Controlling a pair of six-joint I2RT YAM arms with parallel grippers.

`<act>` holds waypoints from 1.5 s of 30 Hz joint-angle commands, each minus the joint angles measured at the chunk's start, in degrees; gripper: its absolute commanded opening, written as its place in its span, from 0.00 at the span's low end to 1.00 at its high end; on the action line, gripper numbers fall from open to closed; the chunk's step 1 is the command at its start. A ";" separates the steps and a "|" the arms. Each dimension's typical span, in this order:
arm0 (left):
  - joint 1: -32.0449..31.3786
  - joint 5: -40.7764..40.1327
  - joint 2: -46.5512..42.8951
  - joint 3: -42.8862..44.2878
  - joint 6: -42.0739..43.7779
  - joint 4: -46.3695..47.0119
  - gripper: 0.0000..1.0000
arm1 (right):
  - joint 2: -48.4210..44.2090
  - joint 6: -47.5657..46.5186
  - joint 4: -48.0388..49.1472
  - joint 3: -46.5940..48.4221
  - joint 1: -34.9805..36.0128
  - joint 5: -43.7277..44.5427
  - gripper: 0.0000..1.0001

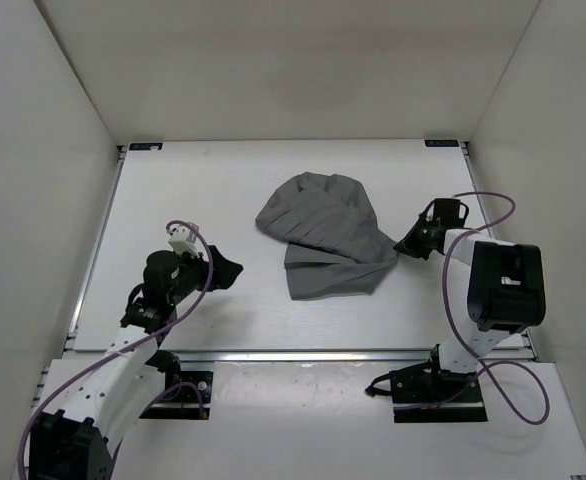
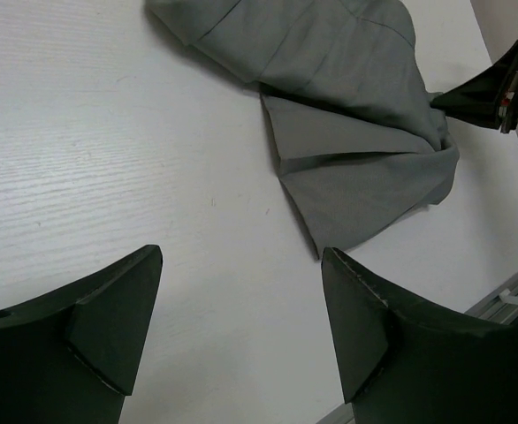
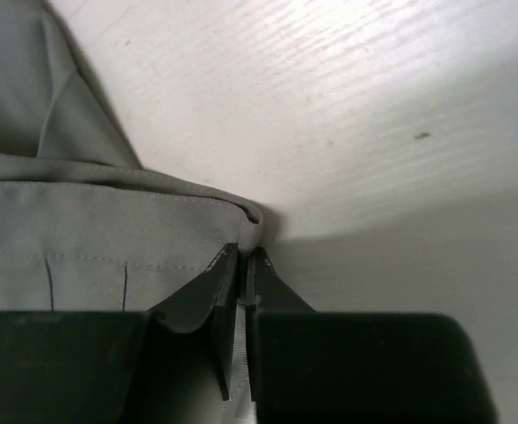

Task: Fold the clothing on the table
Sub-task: Flatten the skirt out

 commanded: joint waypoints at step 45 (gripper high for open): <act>-8.98 16.27 108.13 113.25 12.77 -25.10 0.70 | -16.51 -17.07 -21.29 0.48 11.06 -6.42 0.00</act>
